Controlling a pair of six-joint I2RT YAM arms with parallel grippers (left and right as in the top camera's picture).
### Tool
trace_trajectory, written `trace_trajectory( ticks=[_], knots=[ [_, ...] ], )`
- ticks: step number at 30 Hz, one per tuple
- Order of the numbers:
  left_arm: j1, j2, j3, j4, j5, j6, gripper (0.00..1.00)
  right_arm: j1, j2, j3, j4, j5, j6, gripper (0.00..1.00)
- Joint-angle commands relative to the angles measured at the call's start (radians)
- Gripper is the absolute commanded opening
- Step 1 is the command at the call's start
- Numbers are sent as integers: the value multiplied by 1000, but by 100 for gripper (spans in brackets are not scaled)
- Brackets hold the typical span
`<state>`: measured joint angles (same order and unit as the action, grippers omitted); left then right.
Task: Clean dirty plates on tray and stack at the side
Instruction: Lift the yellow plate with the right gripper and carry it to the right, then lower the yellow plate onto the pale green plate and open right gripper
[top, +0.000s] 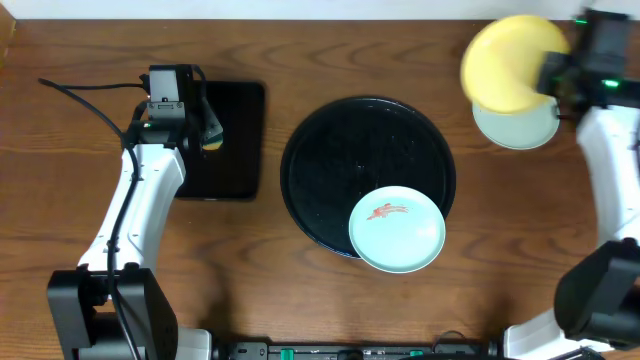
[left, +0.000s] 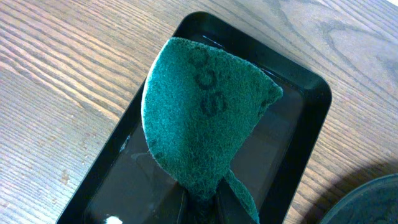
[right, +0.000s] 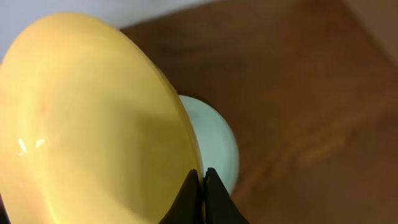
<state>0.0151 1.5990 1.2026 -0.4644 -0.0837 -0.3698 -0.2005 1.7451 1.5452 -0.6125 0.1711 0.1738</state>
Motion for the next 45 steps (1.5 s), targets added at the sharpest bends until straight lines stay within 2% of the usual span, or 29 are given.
trace_trajectory(
  ticks=[1,11,12,14,15,18,19,22,27,29,33,38,43,45],
  knots=[
    [2,-11,-4,0,-2,-13,8,-90,38,-43,-5,-143,185,1],
    [2,-11,-4,0,-1,-13,8,-132,231,-63,66,-189,196,2],
    [2,-11,-4,0,-1,-13,8,-132,247,-63,75,-188,196,7],
    [2,-11,-4,-3,-1,-13,8,-132,267,-63,82,-188,198,31],
    [2,-11,-4,-7,-1,-13,8,-132,270,-63,81,-189,201,38],
    [2,-11,-4,-13,-1,-13,8,-132,263,-62,80,-189,199,51],
    [2,-11,-4,-13,-1,-13,8,-133,257,-61,76,-193,191,52],
    [2,-11,-4,-11,-1,-13,8,-130,220,-61,37,-283,142,52],
    [2,-11,-4,-11,22,-13,8,-105,122,-61,-119,-564,105,56],
    [2,-11,-4,-11,33,-13,8,-74,81,-61,-223,-602,90,49],
    [2,-11,-4,-11,44,-13,8,25,28,-61,-398,-498,84,35],
    [2,-11,-4,-10,45,-13,8,177,-14,-62,-547,-356,182,33],
    [2,-11,-4,-10,47,-13,8,295,-100,-64,-624,-218,380,33],
    [2,-11,-4,-10,47,-13,8,354,-143,-77,-657,-186,499,38]
  ],
)
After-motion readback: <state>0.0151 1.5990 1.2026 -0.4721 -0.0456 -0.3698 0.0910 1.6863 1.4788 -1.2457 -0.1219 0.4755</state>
